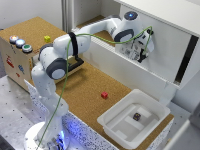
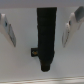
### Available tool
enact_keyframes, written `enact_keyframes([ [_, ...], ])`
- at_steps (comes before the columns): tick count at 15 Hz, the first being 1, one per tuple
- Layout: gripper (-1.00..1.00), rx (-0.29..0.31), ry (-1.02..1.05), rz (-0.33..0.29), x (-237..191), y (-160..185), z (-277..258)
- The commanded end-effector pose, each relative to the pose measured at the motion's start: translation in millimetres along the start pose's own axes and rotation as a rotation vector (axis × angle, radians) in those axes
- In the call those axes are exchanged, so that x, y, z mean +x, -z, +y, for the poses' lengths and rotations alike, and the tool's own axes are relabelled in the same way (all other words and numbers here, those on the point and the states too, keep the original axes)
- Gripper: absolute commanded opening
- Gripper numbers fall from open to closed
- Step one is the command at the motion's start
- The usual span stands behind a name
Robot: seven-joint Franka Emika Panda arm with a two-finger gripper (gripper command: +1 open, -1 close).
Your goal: Move the door all the way to the left and let go
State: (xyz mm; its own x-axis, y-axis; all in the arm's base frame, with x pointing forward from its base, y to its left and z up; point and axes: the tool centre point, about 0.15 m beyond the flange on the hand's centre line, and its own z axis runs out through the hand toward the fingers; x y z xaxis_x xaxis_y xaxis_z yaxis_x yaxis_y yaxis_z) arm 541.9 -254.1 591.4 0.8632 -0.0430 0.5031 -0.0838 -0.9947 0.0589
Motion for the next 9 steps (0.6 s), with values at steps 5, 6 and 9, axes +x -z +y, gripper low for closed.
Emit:
enact_keyframes([
  [5,1.00,0.049,0.050,-0.001,-19.2,18.4,13.5],
  [6,1.00,0.055,0.064,0.007,-18.3,19.3,12.6],
  [9,1.00,0.096,0.091,0.019,-13.6,14.3,7.8],
])
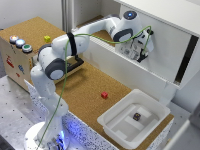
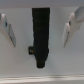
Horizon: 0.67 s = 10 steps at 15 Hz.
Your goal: Move the door all the way to the left and let go
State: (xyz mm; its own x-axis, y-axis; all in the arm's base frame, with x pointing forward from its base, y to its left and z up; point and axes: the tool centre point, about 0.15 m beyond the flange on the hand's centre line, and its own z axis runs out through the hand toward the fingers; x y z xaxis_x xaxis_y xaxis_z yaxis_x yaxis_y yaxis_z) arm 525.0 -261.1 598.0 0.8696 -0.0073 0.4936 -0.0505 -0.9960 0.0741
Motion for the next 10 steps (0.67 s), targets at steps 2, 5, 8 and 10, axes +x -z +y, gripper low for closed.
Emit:
enact_keyframes([
  [2,1.00,0.087,0.053,0.033,1,-2,-2],
  [5,1.00,0.079,0.035,0.056,6,-2,4],
  [8,1.00,0.050,0.019,0.058,10,-4,12],
  [10,1.00,0.040,0.005,0.057,12,-7,15],
])
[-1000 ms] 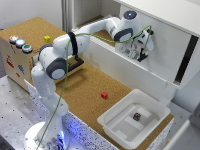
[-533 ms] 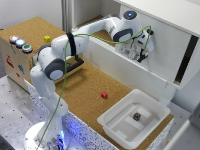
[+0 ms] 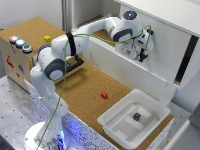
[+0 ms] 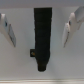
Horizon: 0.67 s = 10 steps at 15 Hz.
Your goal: Move the door all the way to the left and let go
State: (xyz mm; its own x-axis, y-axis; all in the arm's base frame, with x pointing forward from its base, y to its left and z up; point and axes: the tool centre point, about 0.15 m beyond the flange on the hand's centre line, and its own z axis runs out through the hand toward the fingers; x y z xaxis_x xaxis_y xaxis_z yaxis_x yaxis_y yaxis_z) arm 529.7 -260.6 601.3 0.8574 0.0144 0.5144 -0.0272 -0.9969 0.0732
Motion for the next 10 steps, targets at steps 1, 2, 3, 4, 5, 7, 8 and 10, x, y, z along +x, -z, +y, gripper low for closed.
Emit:
enact_keyframes([
  [1,1.00,0.027,-0.018,0.031,6,-9,16],
  [2,1.00,0.025,-0.021,0.028,7,-11,16],
  [3,1.00,0.025,-0.024,0.024,8,-14,15],
  [4,1.00,0.025,-0.027,0.022,9,-15,14],
  [5,1.00,0.027,-0.031,0.020,9,-17,13],
  [7,-1.00,0.009,-0.044,0.016,12,-20,11],
  [8,-1.00,0.013,-0.058,0.015,14,-20,12],
  [10,-1.00,0.009,-0.059,0.013,17,-23,10],
])
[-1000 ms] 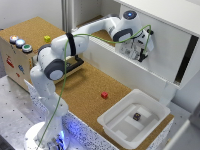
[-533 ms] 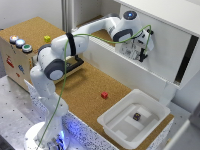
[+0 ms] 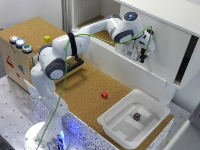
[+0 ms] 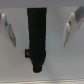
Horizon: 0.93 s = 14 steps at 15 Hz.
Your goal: Move the door all the way to the left and let go
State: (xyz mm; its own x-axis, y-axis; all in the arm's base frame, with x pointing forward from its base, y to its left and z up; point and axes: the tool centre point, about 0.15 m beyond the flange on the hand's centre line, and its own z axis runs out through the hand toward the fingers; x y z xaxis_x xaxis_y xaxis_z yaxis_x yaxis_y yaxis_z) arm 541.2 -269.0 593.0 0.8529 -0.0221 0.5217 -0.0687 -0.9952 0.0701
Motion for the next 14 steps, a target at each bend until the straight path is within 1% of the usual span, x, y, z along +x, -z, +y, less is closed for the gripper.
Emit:
enact_keyframes([
  [1,-1.00,0.031,-0.028,0.012,12.9,-10.2,1.6],
  [9,-1.00,0.022,-0.022,-0.002,14.1,-10.4,-1.3],
  [14,-1.00,0.019,-0.029,-0.025,10.9,-16.8,1.6],
])
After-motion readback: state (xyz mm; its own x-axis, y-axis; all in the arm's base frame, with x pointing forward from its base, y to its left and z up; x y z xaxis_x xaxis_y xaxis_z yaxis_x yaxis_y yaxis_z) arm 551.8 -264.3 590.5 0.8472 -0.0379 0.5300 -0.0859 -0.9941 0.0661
